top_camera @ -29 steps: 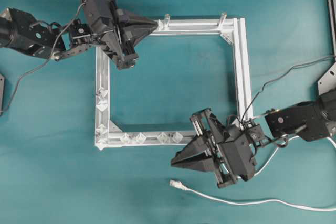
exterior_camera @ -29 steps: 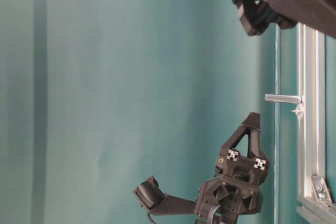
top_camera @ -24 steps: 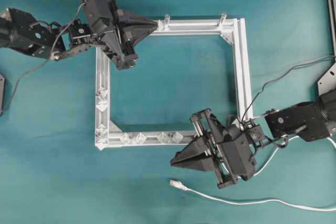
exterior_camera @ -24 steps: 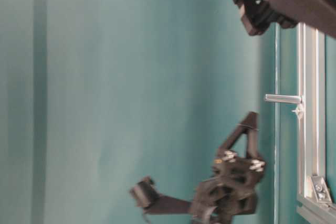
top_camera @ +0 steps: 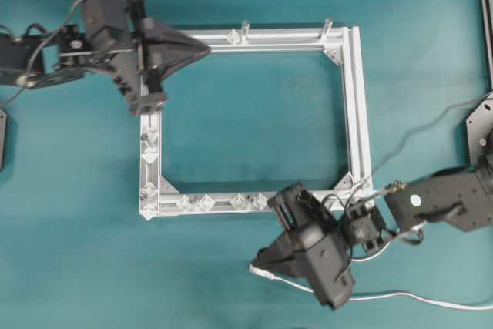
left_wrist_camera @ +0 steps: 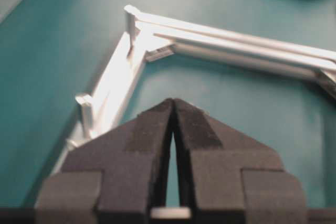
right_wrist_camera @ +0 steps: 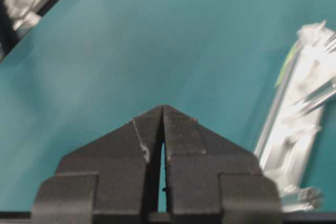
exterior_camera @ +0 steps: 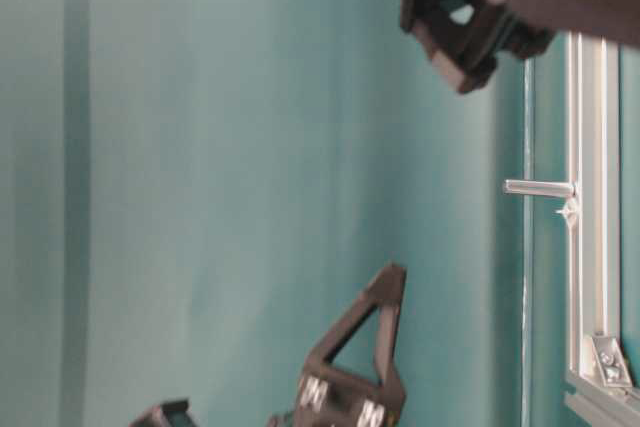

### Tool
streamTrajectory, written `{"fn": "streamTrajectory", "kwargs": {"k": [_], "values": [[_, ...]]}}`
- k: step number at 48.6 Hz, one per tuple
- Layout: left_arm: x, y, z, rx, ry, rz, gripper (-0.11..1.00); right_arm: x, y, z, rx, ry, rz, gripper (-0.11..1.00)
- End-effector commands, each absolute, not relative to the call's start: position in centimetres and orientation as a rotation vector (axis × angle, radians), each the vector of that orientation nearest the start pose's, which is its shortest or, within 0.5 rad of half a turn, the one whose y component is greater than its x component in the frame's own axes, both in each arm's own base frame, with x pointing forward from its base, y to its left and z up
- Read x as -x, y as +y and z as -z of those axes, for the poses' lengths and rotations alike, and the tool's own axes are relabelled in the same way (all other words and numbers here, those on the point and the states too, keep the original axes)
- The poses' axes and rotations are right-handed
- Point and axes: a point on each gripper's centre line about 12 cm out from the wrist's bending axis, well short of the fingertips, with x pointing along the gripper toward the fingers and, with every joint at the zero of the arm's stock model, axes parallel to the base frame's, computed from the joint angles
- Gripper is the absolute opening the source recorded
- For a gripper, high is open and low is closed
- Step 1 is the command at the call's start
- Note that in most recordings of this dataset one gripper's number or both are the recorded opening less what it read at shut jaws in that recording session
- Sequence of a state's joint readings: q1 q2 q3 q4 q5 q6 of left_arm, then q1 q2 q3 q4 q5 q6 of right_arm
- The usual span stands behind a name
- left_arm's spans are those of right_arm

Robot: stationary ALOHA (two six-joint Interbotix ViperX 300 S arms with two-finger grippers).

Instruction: Move the cable alternately left and right between 8 closely spaced pins so it hooks onto each one.

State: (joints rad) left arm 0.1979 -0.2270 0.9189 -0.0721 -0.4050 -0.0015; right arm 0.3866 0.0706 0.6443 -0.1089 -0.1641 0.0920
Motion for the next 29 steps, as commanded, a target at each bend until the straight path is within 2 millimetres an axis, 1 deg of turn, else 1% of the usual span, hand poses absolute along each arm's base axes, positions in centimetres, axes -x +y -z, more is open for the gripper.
{"fn": "streamTrajectory", "kwargs": {"k": [1, 3, 13, 19, 21, 26, 27, 29], "values": [[-31.9, 6.2, -22.2, 0.088, 0.259, -0.217, 0.0, -37.9, 16.6, -18.3, 0.097, 0.57, -0.398, 0.0], [-31.5, 6.0, -22.3, 0.09, 0.266, -0.212, 0.0, -37.9, 16.8, -18.4, 0.075, 0.612, -0.387, 0.0], [-29.5, 5.4, -22.4, 0.101, 0.296, -0.202, 0.0, -37.8, 16.5, -18.3, -0.056, 0.78, -0.287, 0.0], [-28.2, 5.0, -22.2, 0.106, 0.319, -0.199, 0.01, -37.7, 16.3, -18.4, -0.138, 0.845, -0.227, 0.0], [-27.7, 4.9, -22.1, 0.107, 0.324, -0.197, 0.06, -37.7, 16.3, -18.4, -0.152, 0.86, -0.213, 0.0], [-26.5, 4.7, -22.0, 0.107, 0.325, -0.196, 0.3, -37.8, 16.3, -18.5, -0.161, 0.879, -0.199, 0.0], [-26.2, 4.7, -22.0, 0.107, 0.322, -0.196, 0.33, -37.8, 16.3, -18.5, -0.16, 0.883, -0.197, 0.0], [-25.7, 4.5, -22.1, 0.106, 0.311, -0.194, 0.33, -37.9, 16.3, -18.6, -0.16, 0.886, -0.195, 0.0]]}}
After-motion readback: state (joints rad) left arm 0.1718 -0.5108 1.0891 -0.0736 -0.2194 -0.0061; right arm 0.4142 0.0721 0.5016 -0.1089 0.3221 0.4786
